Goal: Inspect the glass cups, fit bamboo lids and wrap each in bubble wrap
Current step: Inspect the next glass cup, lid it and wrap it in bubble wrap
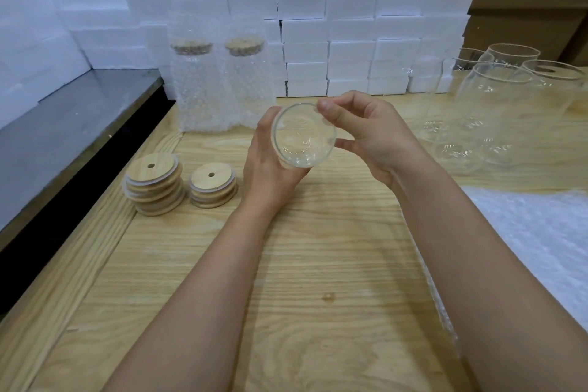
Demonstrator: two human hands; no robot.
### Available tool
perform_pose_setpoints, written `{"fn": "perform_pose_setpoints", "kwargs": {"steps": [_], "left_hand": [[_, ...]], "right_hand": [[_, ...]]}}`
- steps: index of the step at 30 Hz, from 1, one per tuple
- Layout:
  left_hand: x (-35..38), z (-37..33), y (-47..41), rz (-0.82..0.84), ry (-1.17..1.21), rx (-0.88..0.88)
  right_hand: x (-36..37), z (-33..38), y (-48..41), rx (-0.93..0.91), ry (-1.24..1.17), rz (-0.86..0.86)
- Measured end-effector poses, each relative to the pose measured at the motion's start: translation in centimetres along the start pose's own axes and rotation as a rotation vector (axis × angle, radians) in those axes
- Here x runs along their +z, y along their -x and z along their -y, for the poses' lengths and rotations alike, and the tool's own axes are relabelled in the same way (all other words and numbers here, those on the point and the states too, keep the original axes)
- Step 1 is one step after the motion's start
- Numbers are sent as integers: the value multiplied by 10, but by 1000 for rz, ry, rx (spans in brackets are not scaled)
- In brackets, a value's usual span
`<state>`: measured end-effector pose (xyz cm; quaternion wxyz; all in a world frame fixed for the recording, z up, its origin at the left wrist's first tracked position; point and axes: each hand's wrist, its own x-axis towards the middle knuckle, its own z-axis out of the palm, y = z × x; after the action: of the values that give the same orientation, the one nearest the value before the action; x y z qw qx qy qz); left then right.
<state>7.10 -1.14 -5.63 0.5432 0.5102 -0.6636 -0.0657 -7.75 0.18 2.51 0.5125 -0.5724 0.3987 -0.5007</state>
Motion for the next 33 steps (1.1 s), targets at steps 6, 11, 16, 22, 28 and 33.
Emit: {"fn": "perform_pose_setpoints", "kwargs": {"steps": [6,11,16,22,28,33], "left_hand": [[1,1,3,40,-1,-23],[0,2,2,46,11,-69],[1,6,0,61,-10,-29],[0,3,4,4,-1,16],[-1,6,1,1,82,-25],[0,-3,0,4,148,-89]], "right_hand": [[18,-5,0,-23,64,-214],[27,-4,5,-52,239,-230],[28,-2,8,-100,424,-118],[15,4,8,-163,612,96],[-8,4,6,-185,515,326],[-18,-16,1,-219,543,356]]}}
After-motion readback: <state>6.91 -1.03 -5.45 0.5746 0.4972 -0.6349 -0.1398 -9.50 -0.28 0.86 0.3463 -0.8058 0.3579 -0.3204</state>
